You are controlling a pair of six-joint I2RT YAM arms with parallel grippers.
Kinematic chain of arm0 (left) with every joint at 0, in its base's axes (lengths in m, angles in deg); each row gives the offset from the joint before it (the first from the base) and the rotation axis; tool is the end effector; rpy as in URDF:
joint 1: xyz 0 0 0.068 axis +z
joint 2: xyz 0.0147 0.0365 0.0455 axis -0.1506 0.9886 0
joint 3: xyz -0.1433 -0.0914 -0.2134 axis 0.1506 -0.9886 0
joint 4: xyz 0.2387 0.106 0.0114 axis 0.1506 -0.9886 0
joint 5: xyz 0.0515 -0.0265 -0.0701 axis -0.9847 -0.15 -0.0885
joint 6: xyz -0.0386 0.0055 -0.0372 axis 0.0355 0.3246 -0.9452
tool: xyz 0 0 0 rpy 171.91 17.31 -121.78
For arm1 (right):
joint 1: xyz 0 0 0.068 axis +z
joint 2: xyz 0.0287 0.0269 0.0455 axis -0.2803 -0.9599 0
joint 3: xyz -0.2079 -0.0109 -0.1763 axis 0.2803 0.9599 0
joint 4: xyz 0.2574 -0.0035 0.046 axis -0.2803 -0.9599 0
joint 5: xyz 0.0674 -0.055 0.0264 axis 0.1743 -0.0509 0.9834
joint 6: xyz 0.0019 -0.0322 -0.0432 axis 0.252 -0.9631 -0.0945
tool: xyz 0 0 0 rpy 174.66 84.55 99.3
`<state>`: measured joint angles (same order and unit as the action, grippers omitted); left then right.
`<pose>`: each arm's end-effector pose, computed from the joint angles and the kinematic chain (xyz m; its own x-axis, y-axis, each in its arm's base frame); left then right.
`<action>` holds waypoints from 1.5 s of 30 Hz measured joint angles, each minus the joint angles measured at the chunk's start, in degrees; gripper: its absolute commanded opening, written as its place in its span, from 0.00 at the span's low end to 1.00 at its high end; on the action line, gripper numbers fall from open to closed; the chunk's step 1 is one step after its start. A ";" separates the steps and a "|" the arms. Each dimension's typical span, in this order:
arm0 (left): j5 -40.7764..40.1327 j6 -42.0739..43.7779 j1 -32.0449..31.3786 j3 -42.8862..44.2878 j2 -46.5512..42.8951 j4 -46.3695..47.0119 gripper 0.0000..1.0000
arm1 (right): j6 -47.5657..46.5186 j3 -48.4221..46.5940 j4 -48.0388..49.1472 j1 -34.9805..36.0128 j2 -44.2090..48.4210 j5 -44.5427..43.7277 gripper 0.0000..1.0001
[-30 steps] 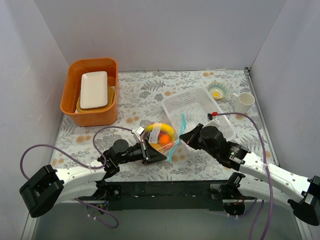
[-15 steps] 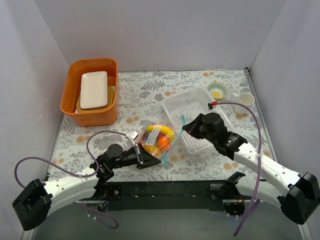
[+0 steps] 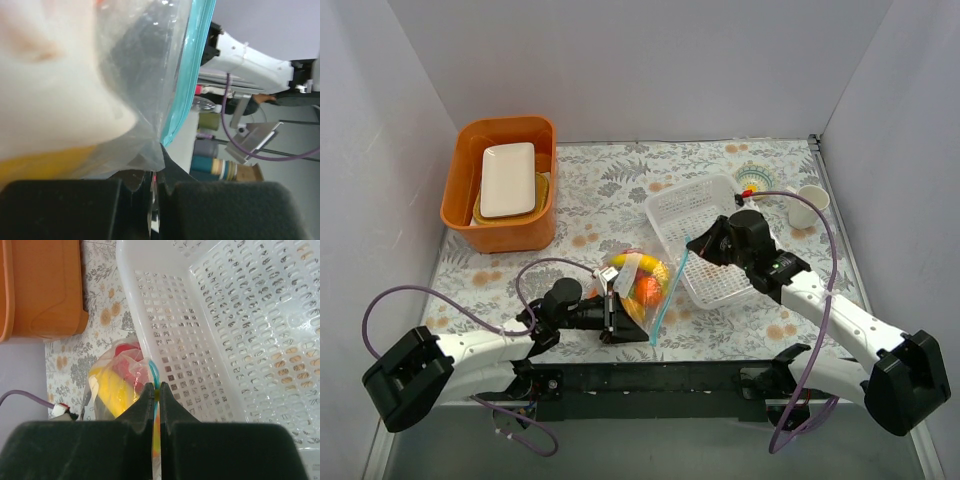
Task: Place the food in the zip-top bag and seal the zipper
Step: Zip the zipper food storage bag at the center of the board, then reset both arms
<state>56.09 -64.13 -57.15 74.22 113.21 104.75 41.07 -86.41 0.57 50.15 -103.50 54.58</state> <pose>0.1061 -0.1527 0.1573 -0.8015 -0.1842 0.5689 -0.5968 0.1868 -0.7803 0.2029 0.1332 0.2671 -0.6283 0.5058 -0.5911 -0.0293 0.7439 0.6676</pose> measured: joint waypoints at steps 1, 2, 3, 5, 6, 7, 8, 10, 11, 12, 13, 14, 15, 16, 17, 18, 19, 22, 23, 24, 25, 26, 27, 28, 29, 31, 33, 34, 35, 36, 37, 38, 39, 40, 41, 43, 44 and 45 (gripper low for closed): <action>0.46 1.40 0.00 1.77 0.24 -2.80 0.00 | -0.24 -0.22 0.42 -0.35 -0.59 0.28 0.01; 0.85 2.86 0.00 3.69 0.24 -5.57 0.00 | -0.48 -0.33 0.92 -0.68 -1.16 0.52 0.01; 1.20 4.76 0.00 5.68 0.26 -8.13 0.00 | -0.70 -0.46 1.31 -1.07 -1.60 0.68 0.01; 1.44 8.11 0.00 8.92 0.31 -12.72 0.00 | -1.05 -0.59 2.14 -1.75 -2.16 1.11 0.01; 1.42 9.38 0.00 9.73 0.31 -14.05 0.00 | -1.16 -0.63 2.43 -2.01 -2.34 1.40 0.01; 1.40 10.27 0.00 10.03 0.31 -14.88 0.00 | -1.27 -0.66 2.58 -2.14 -2.47 1.68 0.01; 1.38 11.17 0.00 10.12 0.33 -15.78 0.00 | -1.33 -0.66 2.64 -2.21 -2.56 2.05 0.01; 1.38 12.83 0.00 10.12 0.81 -17.49 0.00 | -1.49 -0.66 2.64 -2.27 -2.71 2.84 0.01; 1.38 13.60 0.00 10.12 1.33 -17.99 0.00 | -1.51 -0.66 2.64 -2.32 -2.75 3.10 0.01; 1.38 14.27 0.00 10.12 1.88 -18.51 0.00 | -1.57 -0.66 2.64 -2.36 -2.82 3.30 0.01; 1.38 14.91 0.00 10.10 2.40 -19.04 0.02 | -1.66 -0.66 2.64 -2.43 -2.91 3.41 0.01; 1.42 15.61 0.00 10.10 2.89 -19.47 0.05 | -1.77 -0.66 2.64 -2.54 -3.06 3.61 0.01; 1.44 16.22 0.00 10.10 3.17 -19.74 0.07 | -1.88 -0.66 2.64 -2.71 -3.19 3.82 0.01; 1.44 16.65 0.00 10.10 3.32 -19.87 0.12 | -1.95 -0.66 2.64 -2.84 -3.30 4.09 0.01; 1.66 17.22 0.00 10.10 3.50 -20.06 0.18 | -2.08 -0.66 2.71 -3.04 -3.48 4.26 0.01; 2.25 17.79 -0.02 10.12 3.67 -20.37 0.18 | -2.21 -0.66 2.95 -3.23 -3.61 4.22 0.01; 2.99 18.27 -0.13 10.10 3.87 -21.03 0.19 | -2.36 -0.66 3.52 -3.58 -3.74 4.13 0.02; 4.15 19.69 -0.50 10.12 3.96 -22.51 0.30 | -2.73 -0.66 5.03 -4.39 -3.78 4.02 0.05; 4.35 20.06 -0.55 10.12 3.82 -22.97 0.31 | -2.78 -0.66 5.33 -4.46 -3.78 4.02 0.07; 4.37 20.28 -0.57 10.12 3.65 -23.50 0.32 | -2.80 -0.66 5.51 -4.50 -3.78 4.02 0.13; 4.35 20.48 -0.61 10.12 3.34 -24.09 0.32 | -2.80 -0.66 5.60 -4.50 -3.78 4.02 0.15; 4.33 20.57 -0.61 10.14 2.86 -24.68 0.34 | -2.89 -0.66 5.60 -4.52 -3.78 4.00 0.16; 4.20 20.79 -0.61 10.16 2.16 -25.49 0.41 | -2.93 -0.66 5.60 -4.52 -3.76 4.00 0.19; 3.98 20.94 -0.61 10.27 1.60 -26.14 0.43 | -2.97 -0.66 5.60 -4.55 -3.74 4.00 0.22; 3.58 21.20 -0.61 10.60 0.70 -27.19 0.43 | -2.99 -0.66 5.57 -4.55 -3.67 4.00 0.26; 2.69 21.75 -0.61 11.52 -0.76 -28.74 0.45 | -3.10 -0.66 5.55 -4.57 -3.54 3.78 0.38; 1.27 22.45 -0.61 13.29 -2.84 -31.19 0.54 | -3.28 -0.66 5.44 -4.61 -3.21 3.34 0.47; 0.66 22.97 -0.61 14.08 -3.65 -31.95 0.62 | -3.41 -0.66 5.40 -4.63 -2.95 3.10 0.48; -0.39 23.43 -0.63 15.17 -4.63 -33.09 0.66 | -3.52 -0.66 5.14 -4.63 -2.56 2.75 0.50; -1.60 23.96 -0.63 16.65 -5.64 -34.75 0.71 | -3.74 -0.66 4.83 -4.61 -2.05 2.45 0.52; -2.69 24.70 -0.63 18.12 -6.38 -36.13 0.76 | -4.02 -0.66 4.24 -4.63 -1.22 1.92 0.52; -3.80 25.16 -0.63 19.32 -6.82 -37.16 0.98 | -4.04 -0.66 3.98 -4.63 -0.81 1.64 0.52; -5.11 25.83 -0.63 21.03 -7.19 -38.60 0.98 | -4.22 -0.66 3.54 -4.63 -0.15 1.16 0.53; -6.29 26.71 -0.63 22.71 -7.30 -39.95 0.98 | -4.33 -0.66 2.99 -4.61 0.57 0.66 0.53; -7.52 27.26 -0.63 24.33 -7.28 -41.24 0.98 | -4.48 -0.66 2.34 -4.63 1.29 -0.02 0.53; -9.79 28.28 -0.46 27.41 -6.75 -43.63 0.98 | -4.98 -0.90 0.61 -4.63 2.64 -1.33 0.55; -10.69 28.98 -0.07 29.24 -6.03 -44.72 0.98 | -5.49 -1.31 -0.70 -4.63 3.30 -2.32 0.55; -11.72 30.23 0.70 31.98 -4.07 -45.86 0.98 | -6.14 -2.19 -2.47 -4.63 4.20 -3.82 0.55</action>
<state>44.37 -33.90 -56.45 106.20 109.14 58.90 34.93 -88.59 -1.90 45.51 -99.30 50.75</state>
